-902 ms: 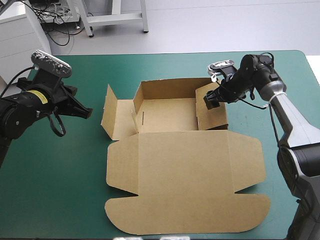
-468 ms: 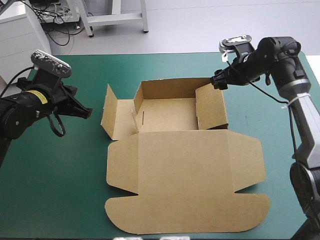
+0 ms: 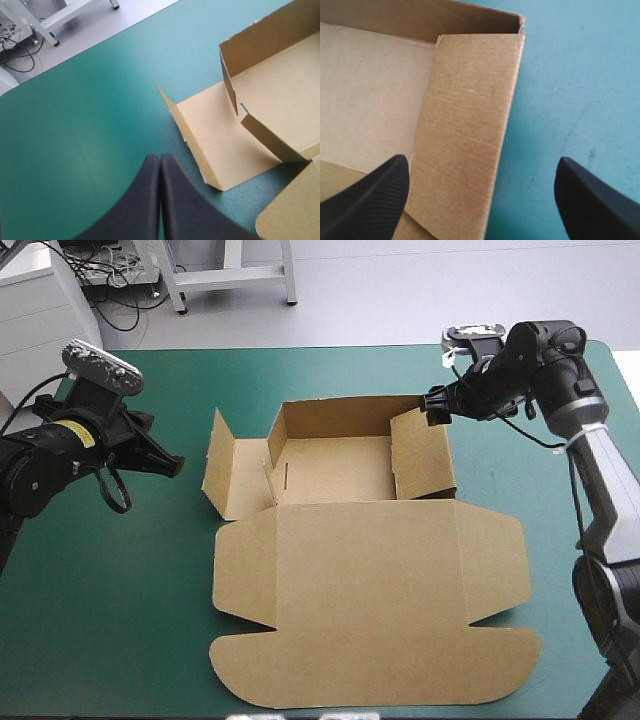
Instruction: Fold the box
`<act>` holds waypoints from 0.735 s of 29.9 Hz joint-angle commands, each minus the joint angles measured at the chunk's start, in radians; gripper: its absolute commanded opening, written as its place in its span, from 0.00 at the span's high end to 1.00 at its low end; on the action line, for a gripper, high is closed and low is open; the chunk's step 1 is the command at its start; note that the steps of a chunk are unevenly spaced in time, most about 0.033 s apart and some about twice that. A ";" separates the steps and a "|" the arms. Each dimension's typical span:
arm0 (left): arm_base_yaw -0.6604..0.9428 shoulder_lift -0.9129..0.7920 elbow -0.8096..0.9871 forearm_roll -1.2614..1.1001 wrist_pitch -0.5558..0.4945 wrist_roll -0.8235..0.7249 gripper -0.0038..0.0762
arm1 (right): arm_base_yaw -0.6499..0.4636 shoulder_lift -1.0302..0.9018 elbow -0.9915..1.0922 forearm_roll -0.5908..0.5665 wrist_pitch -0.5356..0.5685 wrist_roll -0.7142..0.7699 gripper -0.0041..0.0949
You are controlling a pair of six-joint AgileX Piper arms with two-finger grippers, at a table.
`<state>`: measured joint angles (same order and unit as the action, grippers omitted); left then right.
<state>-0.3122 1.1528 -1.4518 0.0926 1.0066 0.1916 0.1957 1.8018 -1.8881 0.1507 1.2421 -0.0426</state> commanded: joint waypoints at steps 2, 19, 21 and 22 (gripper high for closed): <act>0.000 -0.019 -0.025 0.001 -0.058 -0.008 0.99 | -0.001 0.015 -0.022 0.032 0.005 0.008 0.21; 0.000 -0.019 -0.023 0.001 -0.049 -0.008 0.99 | -0.001 0.178 -0.022 0.036 0.005 0.004 0.32; 0.000 -0.019 -0.023 0.001 -0.049 -0.008 0.99 | -0.001 0.187 -0.022 0.036 0.005 0.004 0.42; 0.000 -0.019 -0.023 0.002 -0.049 -0.008 0.99 | -0.001 0.190 -0.022 0.036 0.005 0.004 0.48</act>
<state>-0.3122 1.1528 -1.4518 0.0926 1.0112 0.1916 0.1957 2.0350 -1.8874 0.1786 1.2367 -0.0300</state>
